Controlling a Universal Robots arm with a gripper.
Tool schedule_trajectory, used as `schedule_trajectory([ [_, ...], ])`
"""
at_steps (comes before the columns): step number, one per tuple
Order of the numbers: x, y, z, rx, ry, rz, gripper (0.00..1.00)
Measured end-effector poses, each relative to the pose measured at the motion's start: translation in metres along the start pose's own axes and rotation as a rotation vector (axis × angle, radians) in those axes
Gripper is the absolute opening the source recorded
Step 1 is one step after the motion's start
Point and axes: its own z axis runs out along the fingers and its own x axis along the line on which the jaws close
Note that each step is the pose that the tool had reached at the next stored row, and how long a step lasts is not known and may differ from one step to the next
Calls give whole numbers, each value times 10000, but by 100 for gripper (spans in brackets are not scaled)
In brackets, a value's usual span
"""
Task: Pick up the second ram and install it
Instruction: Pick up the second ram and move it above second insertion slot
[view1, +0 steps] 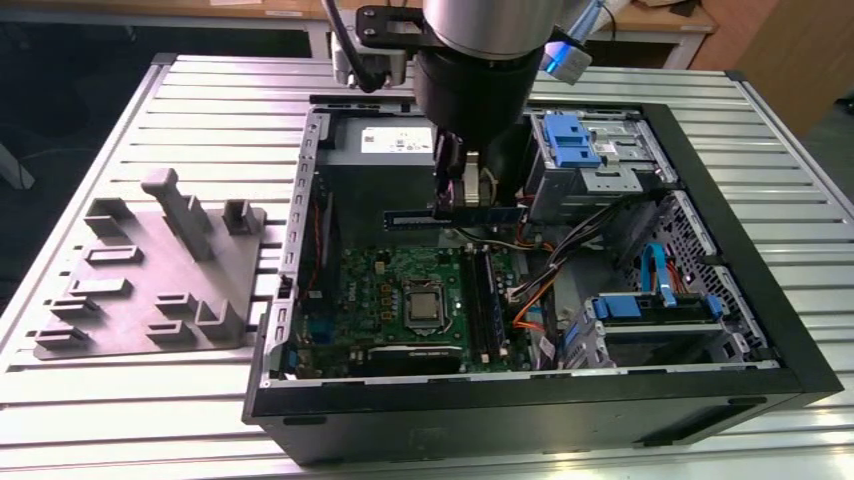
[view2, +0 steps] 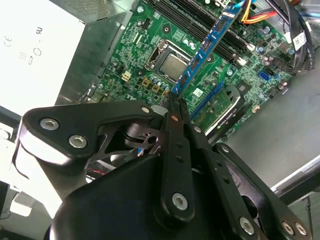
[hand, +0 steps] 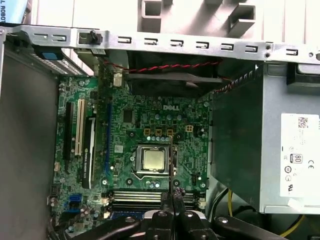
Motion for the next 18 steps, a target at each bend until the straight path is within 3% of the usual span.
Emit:
schedule_trajectory([
  [18,-13,-13,264,1,-11,-1,11],
])
